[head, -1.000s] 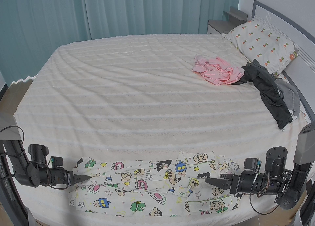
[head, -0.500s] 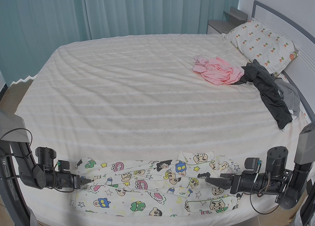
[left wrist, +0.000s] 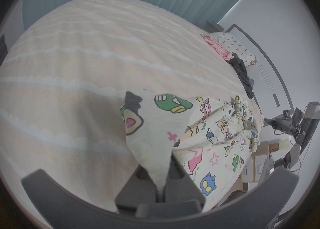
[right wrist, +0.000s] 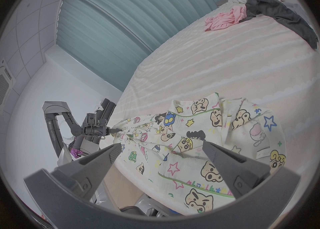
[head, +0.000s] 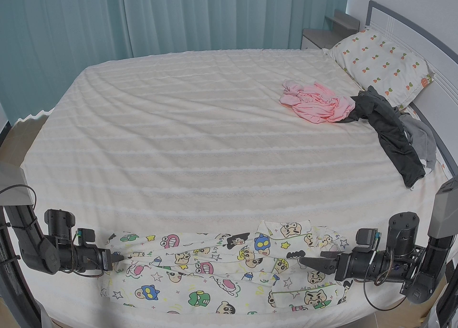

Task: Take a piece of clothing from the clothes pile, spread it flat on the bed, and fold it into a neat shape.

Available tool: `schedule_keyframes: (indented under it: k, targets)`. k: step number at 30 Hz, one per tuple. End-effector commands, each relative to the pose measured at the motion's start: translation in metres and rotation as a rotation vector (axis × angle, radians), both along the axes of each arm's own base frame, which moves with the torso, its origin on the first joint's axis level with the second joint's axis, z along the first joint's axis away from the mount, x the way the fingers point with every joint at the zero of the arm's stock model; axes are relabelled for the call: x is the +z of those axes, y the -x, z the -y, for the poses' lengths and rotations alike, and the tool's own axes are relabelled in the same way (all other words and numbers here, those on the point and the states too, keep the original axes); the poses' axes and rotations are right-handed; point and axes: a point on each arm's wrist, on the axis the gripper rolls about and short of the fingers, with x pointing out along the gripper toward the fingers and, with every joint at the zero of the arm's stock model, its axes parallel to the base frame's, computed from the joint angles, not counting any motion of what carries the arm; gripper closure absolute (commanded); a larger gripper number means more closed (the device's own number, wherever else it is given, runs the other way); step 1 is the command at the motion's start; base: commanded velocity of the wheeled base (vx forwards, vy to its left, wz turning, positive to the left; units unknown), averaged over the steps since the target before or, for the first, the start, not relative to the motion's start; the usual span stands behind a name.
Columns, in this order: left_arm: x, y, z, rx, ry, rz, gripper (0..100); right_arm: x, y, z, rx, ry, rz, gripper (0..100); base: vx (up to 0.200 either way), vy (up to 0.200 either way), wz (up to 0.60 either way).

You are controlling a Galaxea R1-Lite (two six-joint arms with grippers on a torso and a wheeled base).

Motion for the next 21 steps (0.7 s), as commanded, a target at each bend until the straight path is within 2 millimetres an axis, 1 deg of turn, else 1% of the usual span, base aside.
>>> schedule_keyframes:
  k: [1, 4, 8, 10, 11, 12, 17, 18, 19, 21]
  targets:
    - [0.02, 0.004, -0.008, 0.042, -0.01, 0.047, 100, 0.002, -0.001, 0.0, -0.002, -0.008, 0.016, 0, 0.0, 0.0, 0.0]
    - [0.026, 0.008, -0.015, 0.068, -0.011, 0.05, 100, 0.002, -0.001, 0.001, -0.004, -0.008, 0.016, 0, 0.0, 0.0, 0.0]
    - [0.04, 0.013, -0.031, 0.133, -0.015, 0.083, 100, 0.002, -0.001, 0.001, -0.005, -0.008, 0.013, 0, 0.0, 0.0, 0.0]
    - [0.042, 0.014, -0.036, 0.156, -0.02, 0.089, 100, 0.002, -0.001, 0.001, -0.005, -0.008, 0.013, 0, 0.0, 0.0, 0.0]
    - [0.043, 0.015, -0.044, 0.184, -0.022, 0.09, 100, 0.002, -0.001, 0.001, -0.005, -0.008, 0.013, 0, 0.0, 0.0, 0.0]
    - [0.044, 0.015, -0.044, 0.185, -0.022, 0.09, 100, 0.002, -0.001, 0.001, -0.005, -0.008, 0.013, 0, 0.0, 0.0, 0.0]
    - [0.054, 0.015, -0.072, 0.257, -0.027, 0.118, 100, 0.002, -0.001, 0.001, -0.006, -0.009, 0.015, 0, 0.0, 0.0, 0.0]
    - [0.058, 0.014, -0.08, 0.275, -0.022, 0.123, 100, 0.002, -0.001, 0.001, -0.006, -0.009, 0.015, 0, 0.0, 0.0, 0.0]
    - [0.06, 0.014, -0.083, 0.282, -0.021, 0.125, 100, 0.002, -0.001, 0.001, -0.008, -0.009, 0.015, 0, 0.0, 0.0, 0.0]
    - [0.071, 0.015, -0.099, 0.32, -0.009, 0.123, 100, 0.002, -0.001, 0.001, -0.008, -0.009, 0.015, 0, 0.0, 0.0, 0.0]
